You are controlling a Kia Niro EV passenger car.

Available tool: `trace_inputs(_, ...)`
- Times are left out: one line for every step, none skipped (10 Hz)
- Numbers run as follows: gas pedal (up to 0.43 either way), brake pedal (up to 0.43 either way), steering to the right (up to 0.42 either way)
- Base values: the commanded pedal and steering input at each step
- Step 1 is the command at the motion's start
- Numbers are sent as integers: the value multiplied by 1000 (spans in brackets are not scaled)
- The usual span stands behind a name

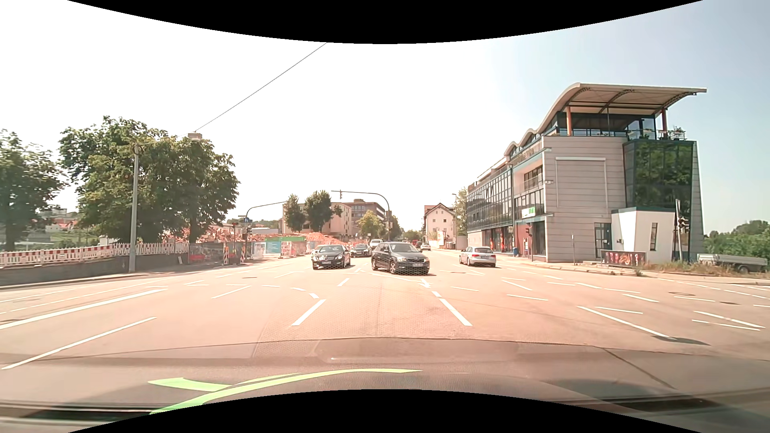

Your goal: Follow the waypoints while adhering to traffic rules and regulations

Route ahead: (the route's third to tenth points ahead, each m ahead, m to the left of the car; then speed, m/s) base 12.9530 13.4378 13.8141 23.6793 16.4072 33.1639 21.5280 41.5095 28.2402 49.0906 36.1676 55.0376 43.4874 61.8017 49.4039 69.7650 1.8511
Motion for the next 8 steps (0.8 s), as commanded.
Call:
trace_inputs(0,134,6)
trace_inputs(0,128,6)
trace_inputs(0,122,6)
trace_inputs(0,116,6)
trace_inputs(0,110,6)
trace_inputs(0,104,6)
trace_inputs(0,98,6)
trace_inputs(0,98,6)
